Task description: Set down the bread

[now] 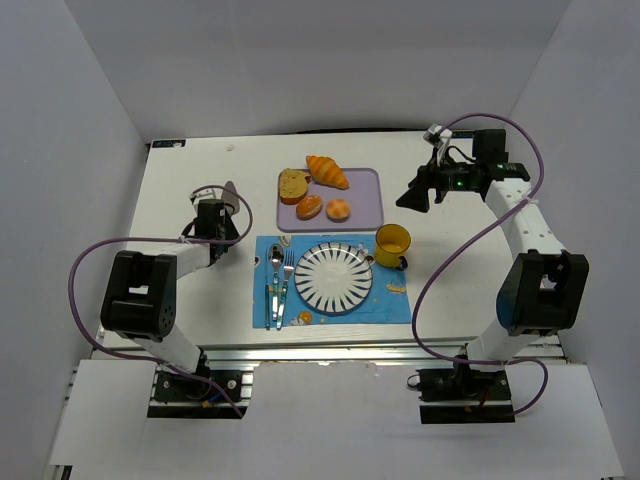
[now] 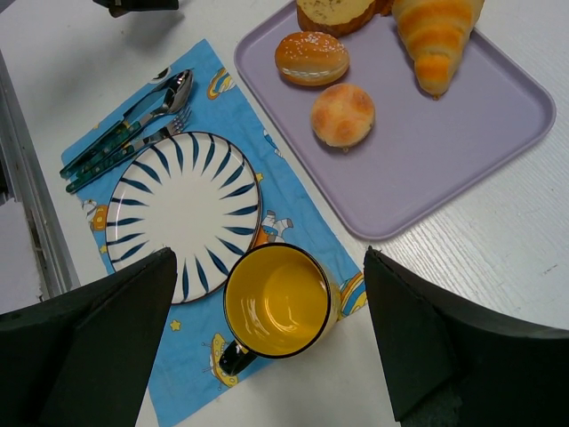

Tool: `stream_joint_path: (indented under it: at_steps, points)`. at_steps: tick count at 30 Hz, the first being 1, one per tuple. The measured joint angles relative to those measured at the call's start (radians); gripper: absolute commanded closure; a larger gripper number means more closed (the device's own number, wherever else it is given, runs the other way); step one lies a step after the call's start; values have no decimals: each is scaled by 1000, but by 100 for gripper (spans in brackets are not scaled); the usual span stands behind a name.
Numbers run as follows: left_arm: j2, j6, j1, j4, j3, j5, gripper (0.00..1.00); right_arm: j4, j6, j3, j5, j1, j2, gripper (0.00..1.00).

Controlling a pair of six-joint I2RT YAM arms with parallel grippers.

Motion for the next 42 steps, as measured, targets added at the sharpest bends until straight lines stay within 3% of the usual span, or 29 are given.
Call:
stream_joint_path:
  at_steps: [19,22,26,27,34,42]
  points:
    - [-6,0,0,39,-31,6,65,1,0,-15,0,0,-8,11]
    - [-15,0,0,47,-41,7,72,1,0,-16,0,0,-8,10]
    - [-25,3,0,46,-47,6,91,1,0,-22,0,0,-10,10]
    - [-27,3,0,43,-48,6,99,1,0,-24,0,0,-10,11]
    - [-96,18,0,-68,-12,44,100,0,-3,-27,0,0,-17,11]
    - [-222,93,-7,-307,205,333,100,0,-10,-33,-3,0,-47,11]
